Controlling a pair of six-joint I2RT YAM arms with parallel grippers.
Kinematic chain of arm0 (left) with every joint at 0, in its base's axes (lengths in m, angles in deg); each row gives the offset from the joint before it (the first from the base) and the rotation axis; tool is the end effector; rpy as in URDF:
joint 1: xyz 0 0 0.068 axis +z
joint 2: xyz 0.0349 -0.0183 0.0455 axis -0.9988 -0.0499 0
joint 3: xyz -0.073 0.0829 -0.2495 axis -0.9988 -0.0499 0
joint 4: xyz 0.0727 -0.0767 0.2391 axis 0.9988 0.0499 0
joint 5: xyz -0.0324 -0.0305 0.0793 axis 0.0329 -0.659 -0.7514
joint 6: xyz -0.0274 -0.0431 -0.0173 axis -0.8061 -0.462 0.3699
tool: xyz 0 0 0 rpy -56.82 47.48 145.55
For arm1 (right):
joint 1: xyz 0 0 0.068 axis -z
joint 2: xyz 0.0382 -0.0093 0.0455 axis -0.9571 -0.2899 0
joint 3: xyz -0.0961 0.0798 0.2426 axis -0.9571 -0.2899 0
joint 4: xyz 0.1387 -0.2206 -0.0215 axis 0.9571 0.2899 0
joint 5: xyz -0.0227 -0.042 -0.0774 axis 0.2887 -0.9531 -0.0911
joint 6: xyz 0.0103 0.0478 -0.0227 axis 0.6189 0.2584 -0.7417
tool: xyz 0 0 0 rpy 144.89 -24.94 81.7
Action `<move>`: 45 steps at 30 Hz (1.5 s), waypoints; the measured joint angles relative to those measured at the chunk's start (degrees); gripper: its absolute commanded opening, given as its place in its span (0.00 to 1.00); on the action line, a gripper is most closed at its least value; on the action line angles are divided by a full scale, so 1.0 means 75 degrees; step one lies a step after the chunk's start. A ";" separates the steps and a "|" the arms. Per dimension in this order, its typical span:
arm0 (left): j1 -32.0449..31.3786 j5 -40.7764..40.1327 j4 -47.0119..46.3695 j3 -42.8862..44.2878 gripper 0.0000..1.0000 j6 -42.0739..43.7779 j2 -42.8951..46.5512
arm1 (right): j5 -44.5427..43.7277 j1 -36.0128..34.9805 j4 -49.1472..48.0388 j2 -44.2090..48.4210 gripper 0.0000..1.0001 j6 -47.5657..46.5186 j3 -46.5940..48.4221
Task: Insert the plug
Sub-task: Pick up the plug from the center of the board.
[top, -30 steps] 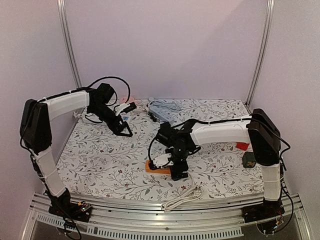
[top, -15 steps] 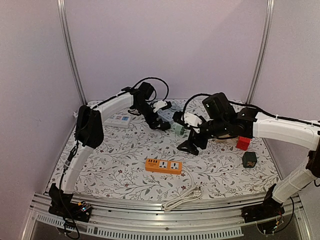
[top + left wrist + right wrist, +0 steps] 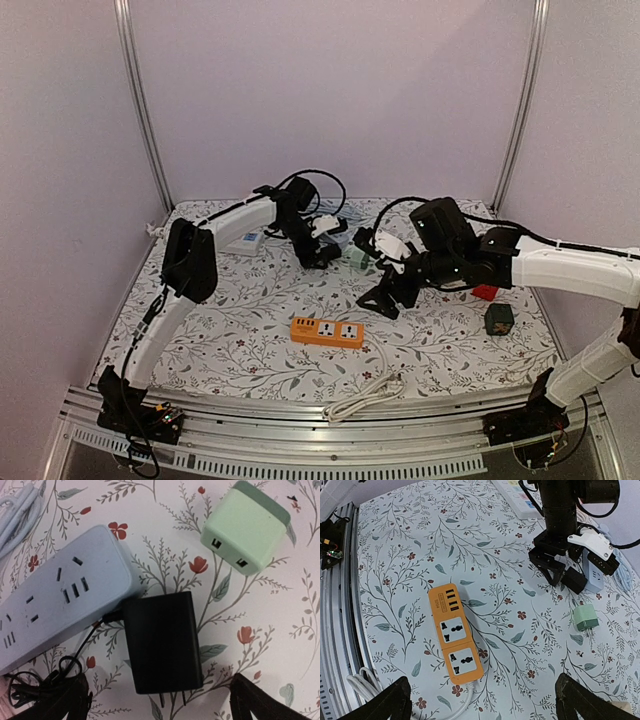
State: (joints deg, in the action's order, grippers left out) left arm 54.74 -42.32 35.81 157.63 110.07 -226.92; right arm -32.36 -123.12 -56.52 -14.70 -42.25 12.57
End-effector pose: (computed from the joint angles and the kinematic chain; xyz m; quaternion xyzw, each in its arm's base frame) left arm 0.4694 -0.3078 0.1329 0.5695 0.7822 -0.1070 0.2290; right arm 0.1973 0.2439 0.2725 -0.4901 0.7631 0.2090 0.3659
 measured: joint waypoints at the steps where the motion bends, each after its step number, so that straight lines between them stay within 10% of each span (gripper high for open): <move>1: -0.0029 -0.0015 -0.0006 0.0012 0.90 0.0064 -0.0003 | -0.0032 0.0000 -0.0006 0.0023 0.99 0.0023 0.0000; 9: -0.0259 -0.0058 -0.0128 0.0105 0.61 0.0332 -0.0073 | -0.0268 0.0000 0.0000 0.0067 0.99 0.0093 0.0000; 18: -0.0274 0.0105 -0.0294 0.0111 0.04 0.0195 -0.0105 | -0.0533 0.0000 0.0003 0.0090 0.99 0.0219 -0.0003; 29: -0.0283 0.0458 0.0070 -0.1848 0.00 -0.0108 0.1545 | -0.0289 0.1935 -0.0286 -0.0082 0.95 0.3483 0.0323; 45: -0.0944 0.0790 0.0233 -0.4211 0.00 -0.0221 0.4928 | 0.3404 0.2247 -0.4727 -0.3649 0.76 0.8530 0.1422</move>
State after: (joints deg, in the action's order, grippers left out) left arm 47.66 -36.40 37.56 126.05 108.40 -189.96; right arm -6.83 -106.27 -91.97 -42.07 21.73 23.24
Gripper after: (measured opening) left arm 0.321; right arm 0.762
